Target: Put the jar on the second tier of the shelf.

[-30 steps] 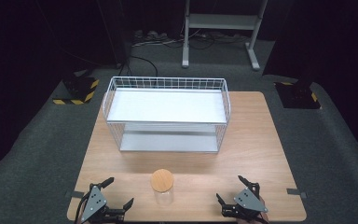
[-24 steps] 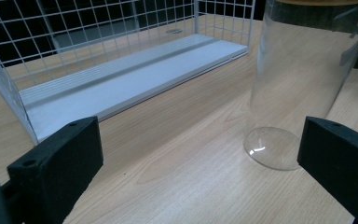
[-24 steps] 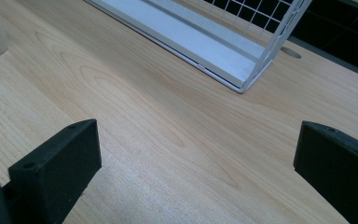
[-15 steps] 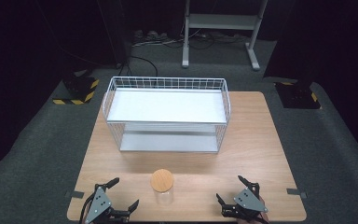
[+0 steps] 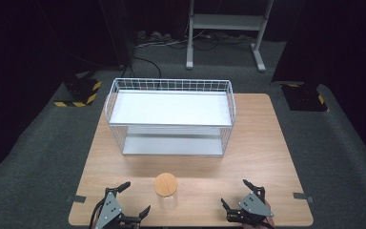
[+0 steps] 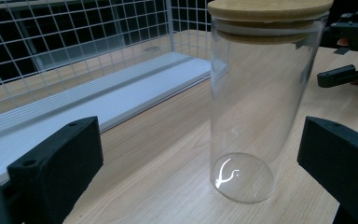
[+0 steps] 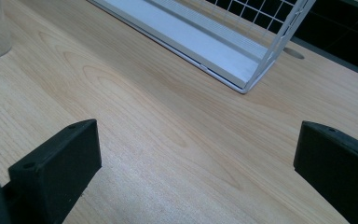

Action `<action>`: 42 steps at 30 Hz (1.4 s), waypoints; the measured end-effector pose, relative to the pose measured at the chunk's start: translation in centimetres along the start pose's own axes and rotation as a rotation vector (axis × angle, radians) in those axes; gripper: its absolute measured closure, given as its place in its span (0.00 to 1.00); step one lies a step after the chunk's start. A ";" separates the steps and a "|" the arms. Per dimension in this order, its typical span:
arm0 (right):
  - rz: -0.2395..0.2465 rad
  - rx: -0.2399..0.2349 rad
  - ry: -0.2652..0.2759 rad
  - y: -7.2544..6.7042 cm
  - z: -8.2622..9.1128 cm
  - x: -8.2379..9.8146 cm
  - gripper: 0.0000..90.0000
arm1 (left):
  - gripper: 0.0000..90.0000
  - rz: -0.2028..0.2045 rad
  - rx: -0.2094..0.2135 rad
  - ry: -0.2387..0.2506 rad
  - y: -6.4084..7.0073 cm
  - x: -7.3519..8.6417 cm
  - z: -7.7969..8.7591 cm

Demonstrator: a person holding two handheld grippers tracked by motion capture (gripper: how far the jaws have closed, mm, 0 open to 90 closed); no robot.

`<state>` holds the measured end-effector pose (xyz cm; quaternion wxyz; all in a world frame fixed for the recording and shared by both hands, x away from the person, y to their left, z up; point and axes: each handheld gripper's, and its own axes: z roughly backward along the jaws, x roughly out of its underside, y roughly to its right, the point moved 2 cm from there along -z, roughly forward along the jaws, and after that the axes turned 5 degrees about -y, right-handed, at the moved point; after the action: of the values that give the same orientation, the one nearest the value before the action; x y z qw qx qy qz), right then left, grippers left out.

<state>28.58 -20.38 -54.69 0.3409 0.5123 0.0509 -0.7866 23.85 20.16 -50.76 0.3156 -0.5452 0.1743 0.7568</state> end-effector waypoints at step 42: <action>0.010 -0.003 -0.002 -0.1 0.0 0.0 0.00 | 0.00 0.018 0.092 0.070 2.8 -1.9 -4.1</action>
<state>28.56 -20.30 -54.72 0.3459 0.5111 0.0492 -0.7853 25.25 15.03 -50.59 0.3272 -0.5547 0.2249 0.7313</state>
